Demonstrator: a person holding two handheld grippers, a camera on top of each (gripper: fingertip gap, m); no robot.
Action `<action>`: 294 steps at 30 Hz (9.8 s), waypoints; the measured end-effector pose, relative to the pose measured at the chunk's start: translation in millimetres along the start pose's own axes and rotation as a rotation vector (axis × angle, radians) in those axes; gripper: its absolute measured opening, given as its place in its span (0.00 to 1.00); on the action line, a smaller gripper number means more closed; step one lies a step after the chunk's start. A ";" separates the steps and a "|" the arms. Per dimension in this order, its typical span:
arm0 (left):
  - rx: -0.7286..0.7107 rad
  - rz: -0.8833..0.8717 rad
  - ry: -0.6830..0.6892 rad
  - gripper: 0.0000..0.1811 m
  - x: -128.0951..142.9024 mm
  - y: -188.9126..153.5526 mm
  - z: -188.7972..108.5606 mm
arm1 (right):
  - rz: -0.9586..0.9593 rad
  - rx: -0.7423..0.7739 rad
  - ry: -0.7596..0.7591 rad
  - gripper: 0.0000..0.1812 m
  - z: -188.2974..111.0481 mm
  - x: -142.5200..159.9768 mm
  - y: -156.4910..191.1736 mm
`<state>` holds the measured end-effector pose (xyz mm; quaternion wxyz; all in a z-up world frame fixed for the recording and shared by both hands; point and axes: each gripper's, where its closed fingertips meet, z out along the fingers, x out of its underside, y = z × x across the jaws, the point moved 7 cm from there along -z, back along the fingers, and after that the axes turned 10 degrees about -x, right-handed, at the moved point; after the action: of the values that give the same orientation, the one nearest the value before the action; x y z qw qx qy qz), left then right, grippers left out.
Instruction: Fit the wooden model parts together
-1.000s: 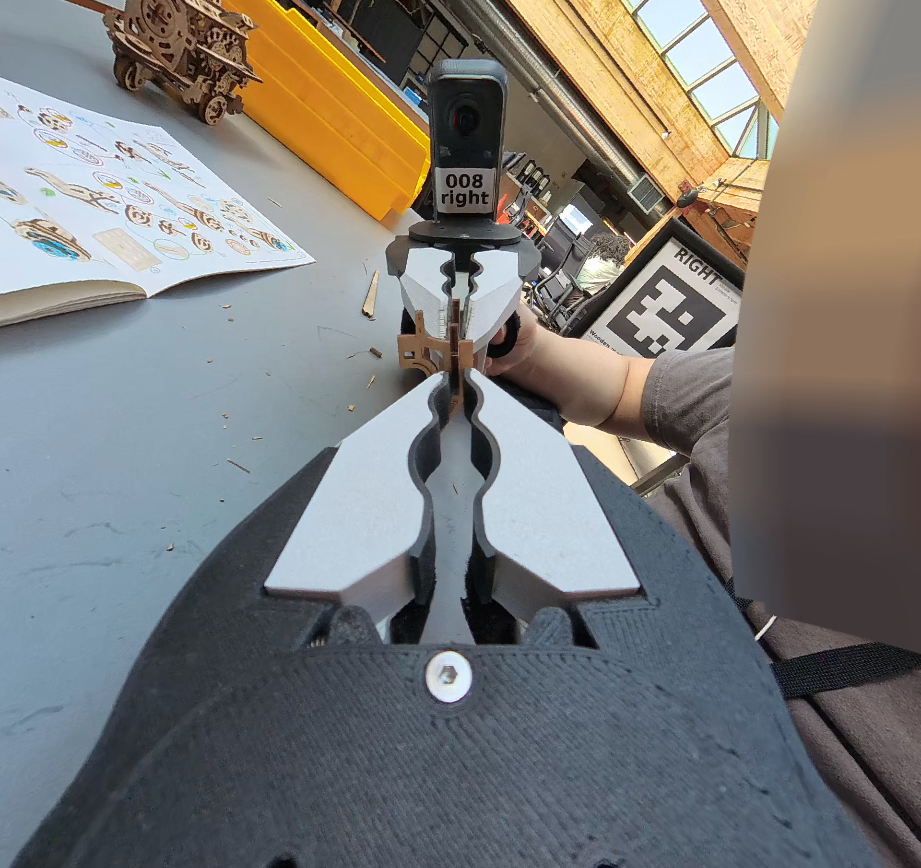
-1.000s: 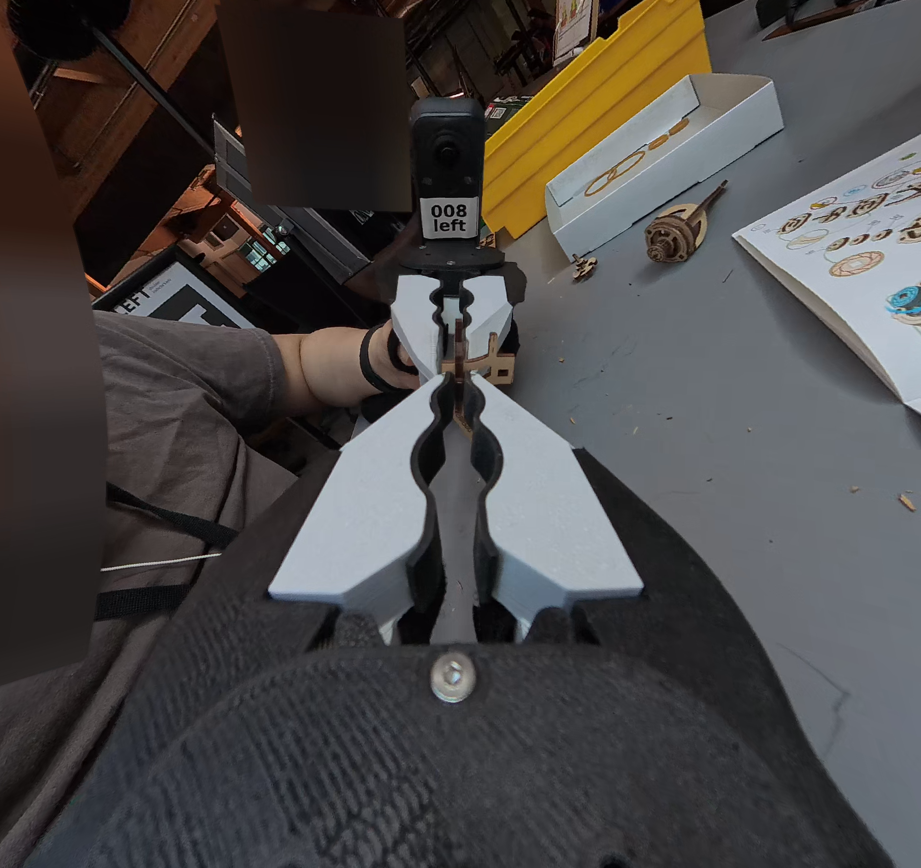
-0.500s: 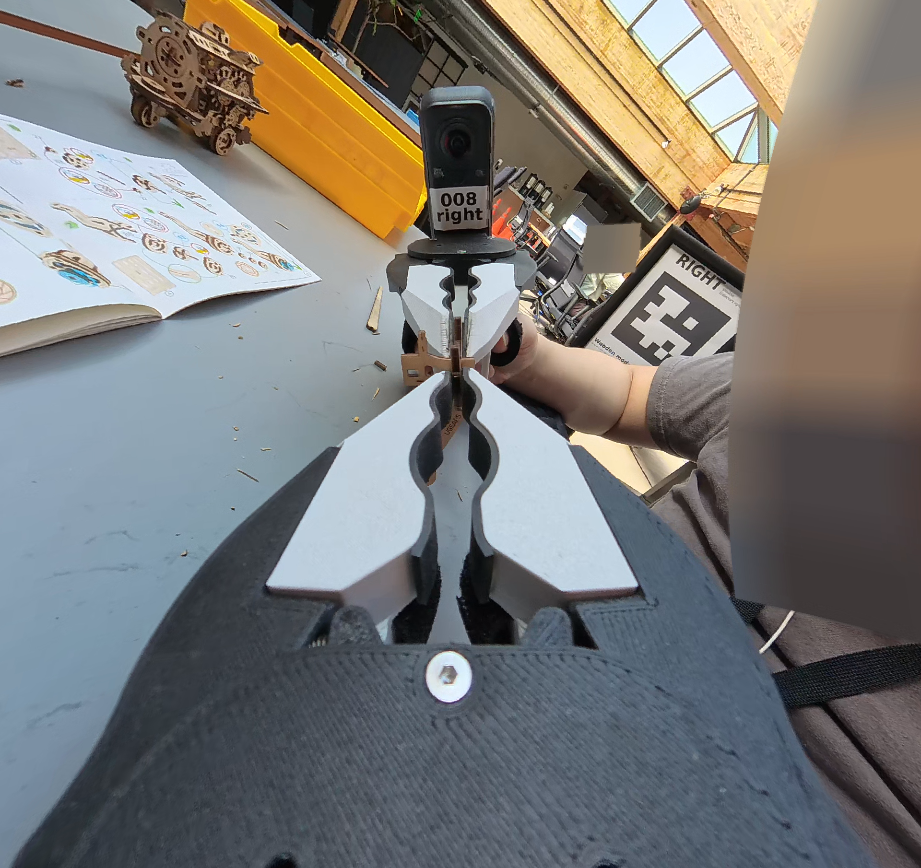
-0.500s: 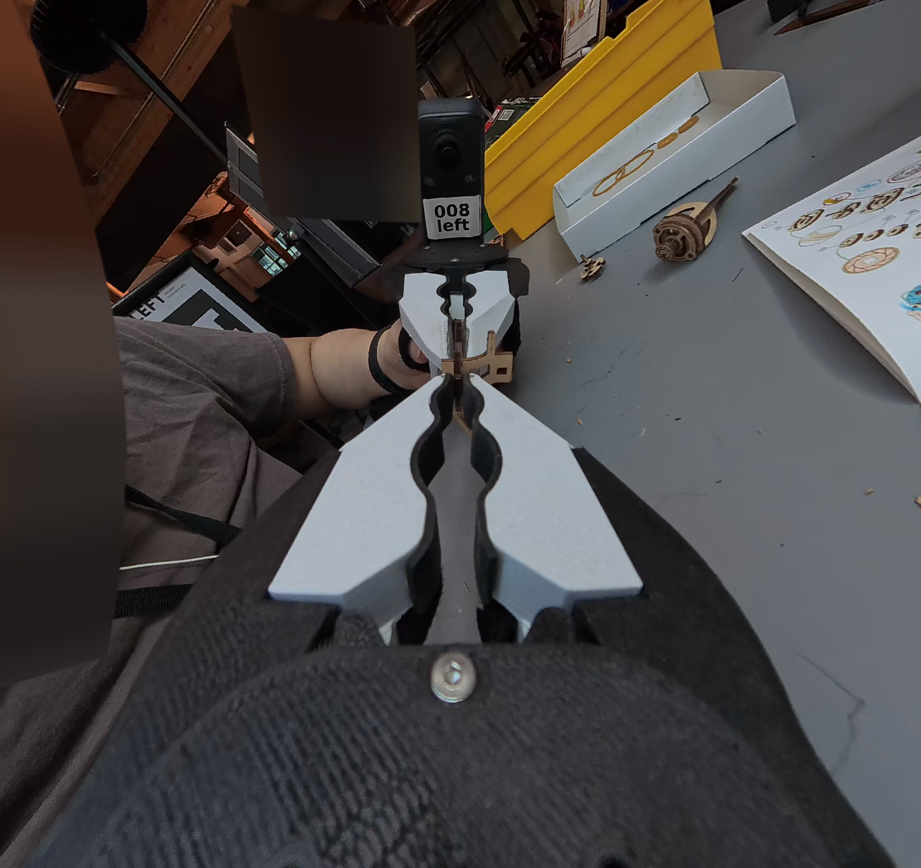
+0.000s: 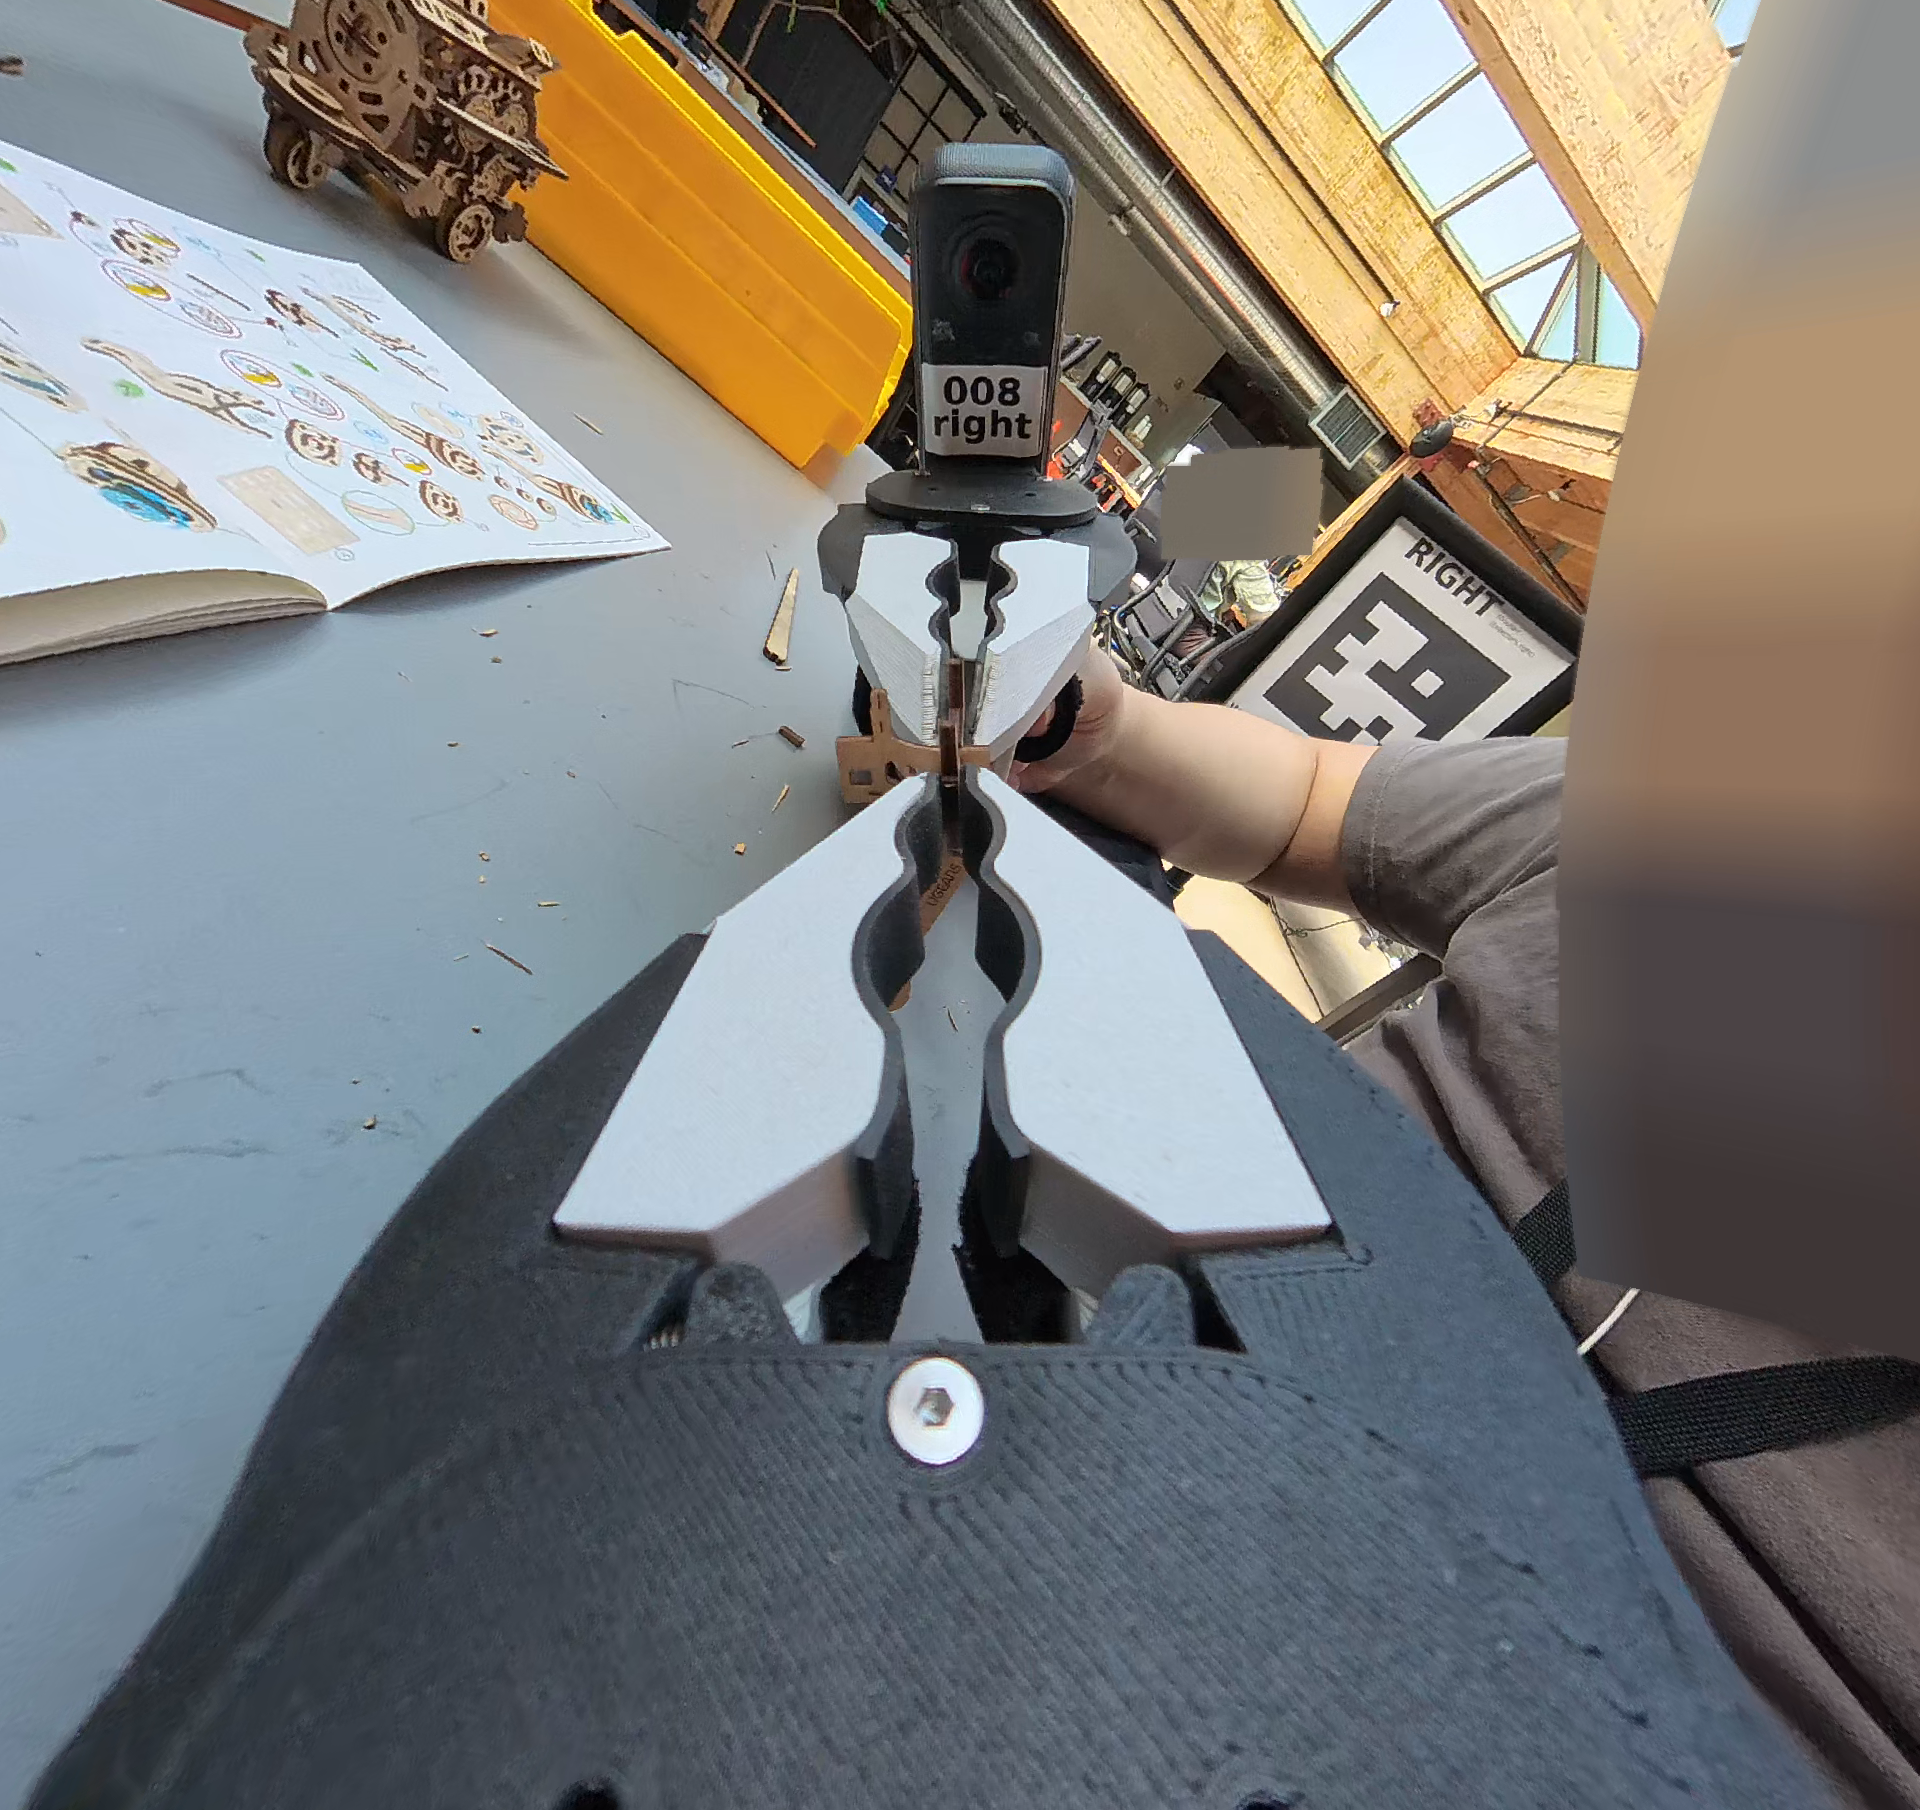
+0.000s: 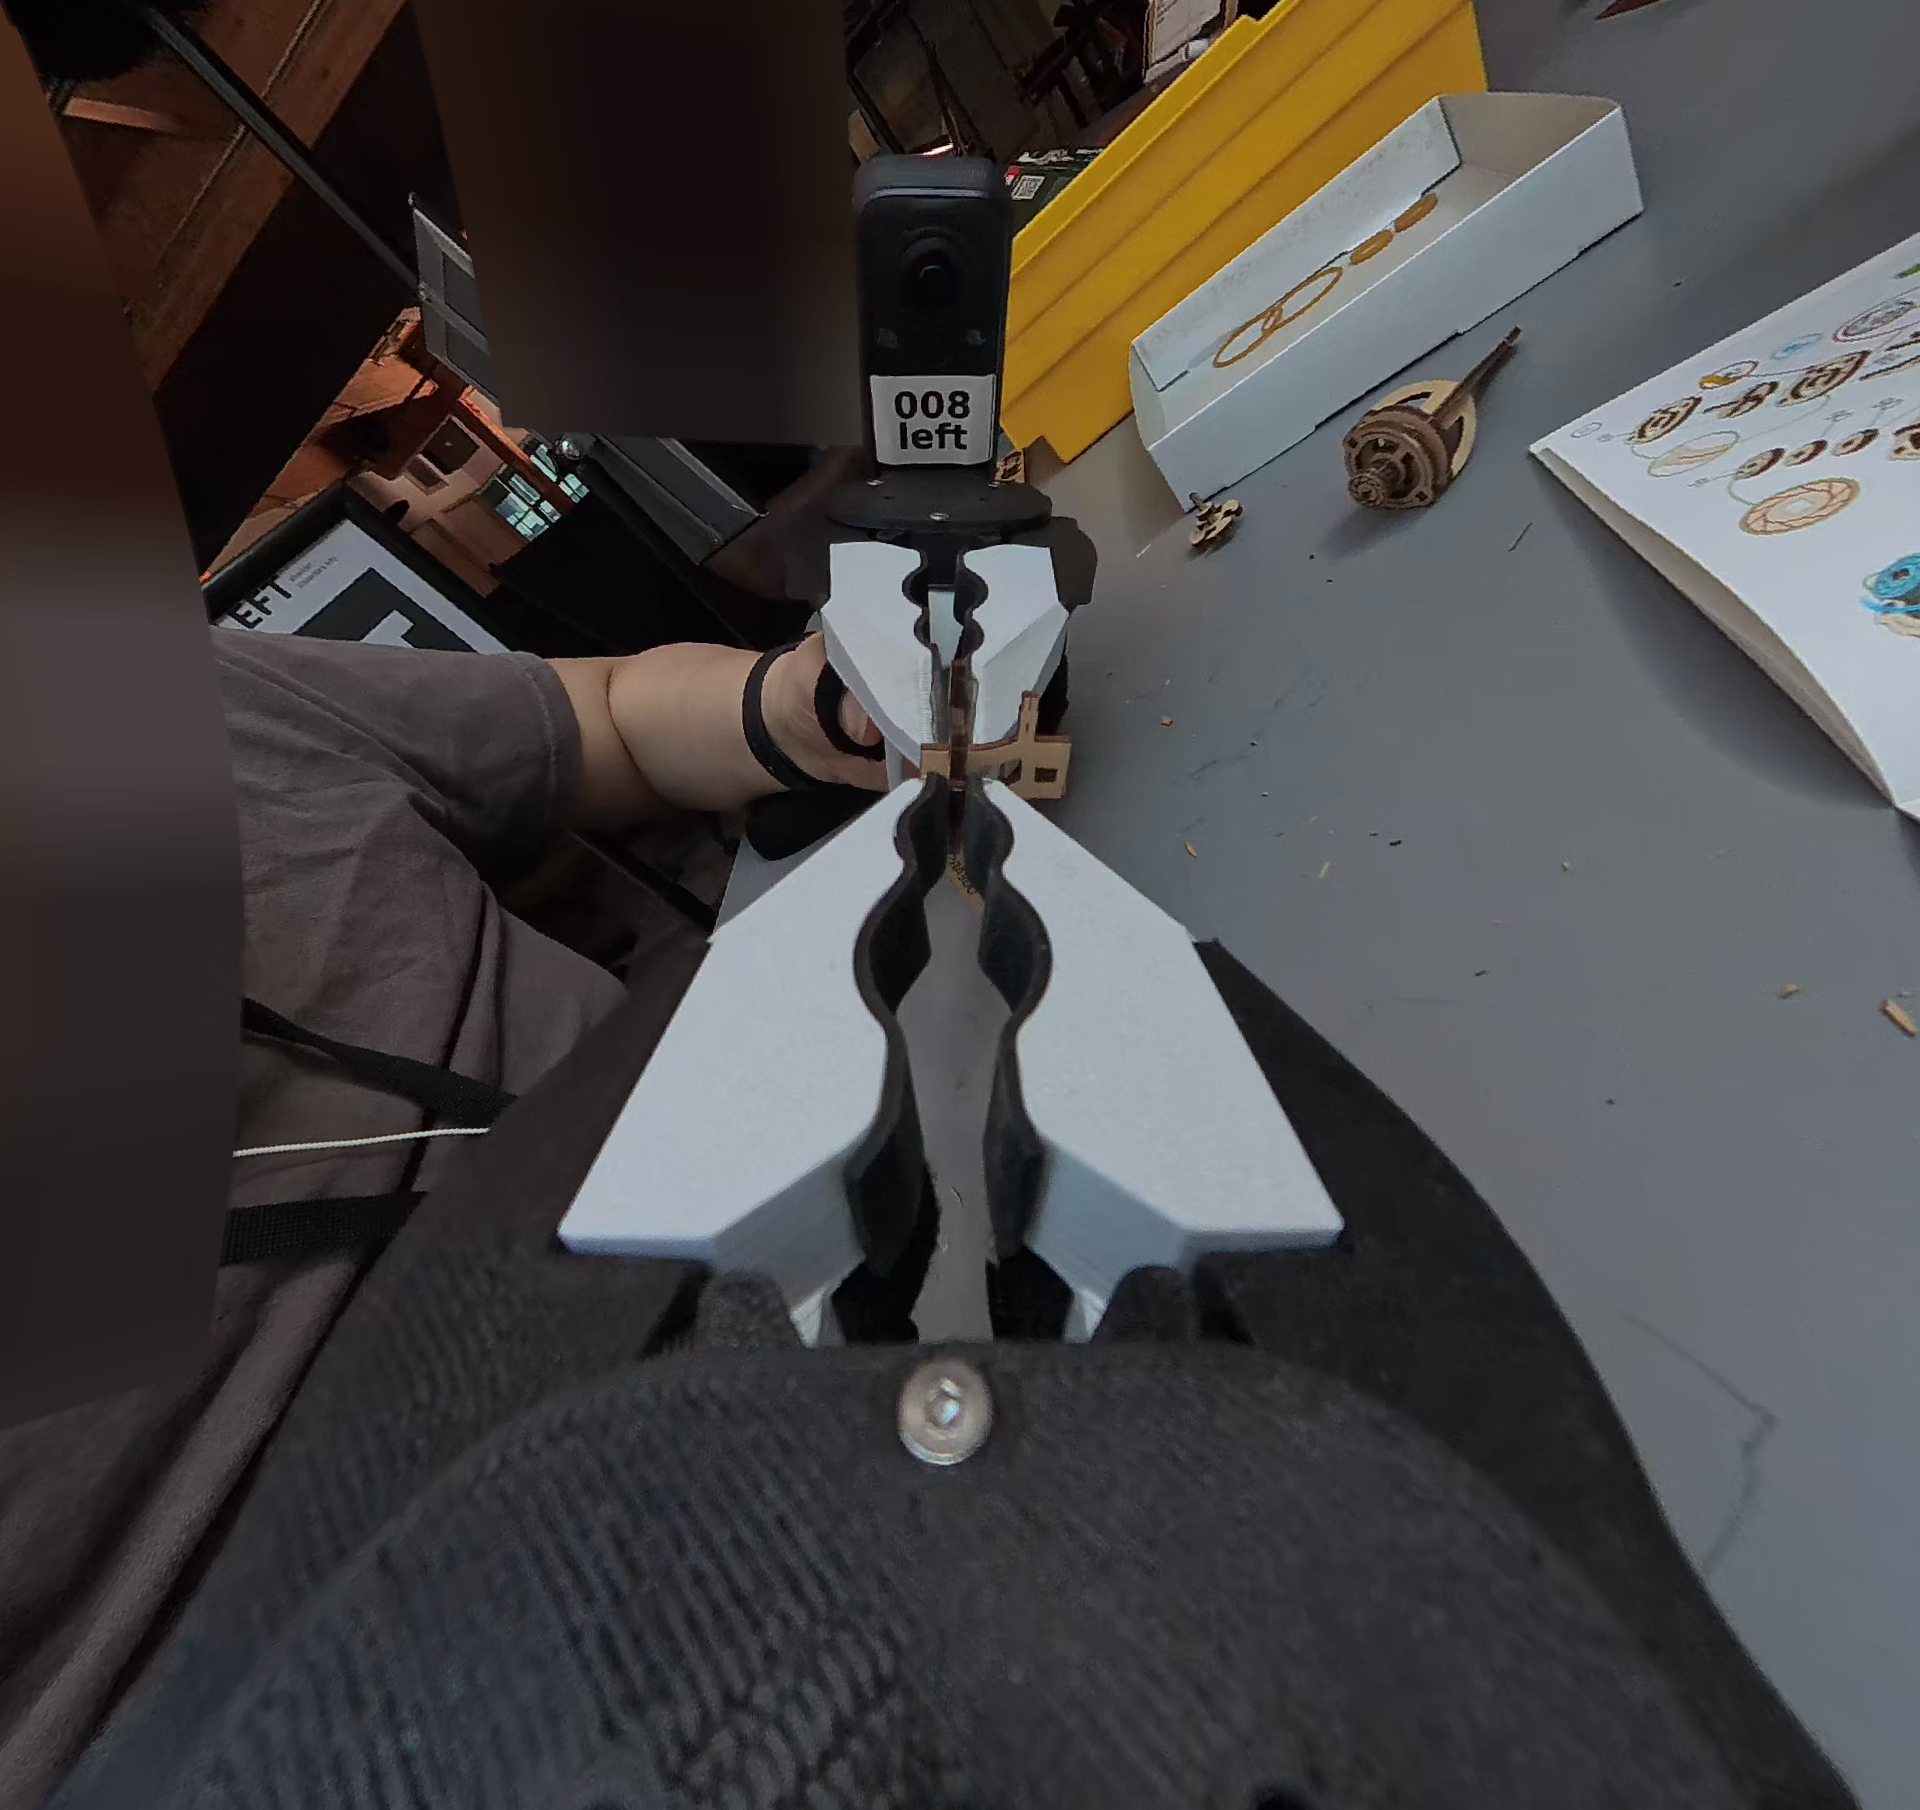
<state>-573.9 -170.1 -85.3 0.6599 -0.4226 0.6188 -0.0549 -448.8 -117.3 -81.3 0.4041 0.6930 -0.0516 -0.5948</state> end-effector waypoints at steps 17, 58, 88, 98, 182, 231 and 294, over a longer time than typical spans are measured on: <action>-0.012 0.017 0.007 0.00 1.3 -1.0 0.3 | 0.000 -0.001 0.005 0.01 1.0 1.4 -0.1; 0.020 -0.051 -0.043 0.00 -6.2 3.6 -5.0 | -0.019 -0.002 -0.008 0.02 4.1 -0.6 -1.2; 0.034 -0.048 -0.028 0.00 -2.1 0.3 -1.6 | 0.013 -0.026 -0.025 0.01 0.7 -2.3 1.0; 0.035 -0.095 -0.005 0.00 1.8 3.7 -0.1 | 0.069 -0.033 -0.009 0.01 1.5 1.0 -3.2; 0.009 -0.109 0.010 0.00 3.6 5.8 -0.8 | 0.073 -0.037 -0.003 0.01 0.7 -2.0 -7.7; -0.036 -0.118 0.007 0.00 3.6 10.2 -0.5 | 0.040 0.017 -0.001 0.02 3.4 -1.3 -11.6; 0.025 -0.110 -0.014 0.00 0.7 6.1 -0.8 | 0.082 -0.054 -0.038 0.01 -1.0 -5.6 -10.4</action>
<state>-577.2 -167.1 -89.6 0.6653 -0.4482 0.5894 -0.0960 -453.8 -106.7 -83.4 0.4455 0.6677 -0.0716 -0.5921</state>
